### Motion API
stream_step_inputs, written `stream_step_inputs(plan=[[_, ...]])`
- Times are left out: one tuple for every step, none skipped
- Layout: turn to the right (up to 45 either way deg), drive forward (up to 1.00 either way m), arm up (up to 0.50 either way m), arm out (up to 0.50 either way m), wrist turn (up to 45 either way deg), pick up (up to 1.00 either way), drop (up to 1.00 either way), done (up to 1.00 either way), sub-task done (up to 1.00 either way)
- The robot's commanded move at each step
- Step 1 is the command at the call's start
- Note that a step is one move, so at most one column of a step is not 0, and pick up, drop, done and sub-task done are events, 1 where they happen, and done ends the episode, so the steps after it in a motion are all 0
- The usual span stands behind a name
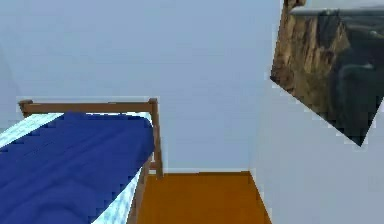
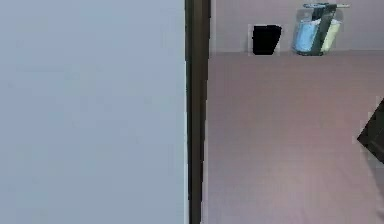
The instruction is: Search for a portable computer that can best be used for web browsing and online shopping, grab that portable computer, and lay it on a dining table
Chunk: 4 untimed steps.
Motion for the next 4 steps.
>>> stream_step_inputs(plan=[[-45.0, 0.00, 0.00, 0.00, 0.0, 0.00, 0.00, 0.00, 0.00], [-45.0, 0.00, 0.00, 0.00, 0.0, 0.00, 0.00, 0.00, 0.00], [-45.0, 0.00, 0.00, 0.00, 0.0, 0.00, 0.00, 0.00, 0.00], [-33.0, 0.00, 0.00, 0.00, 0.0, 0.00, 0.00, 0.00, 0.00]])
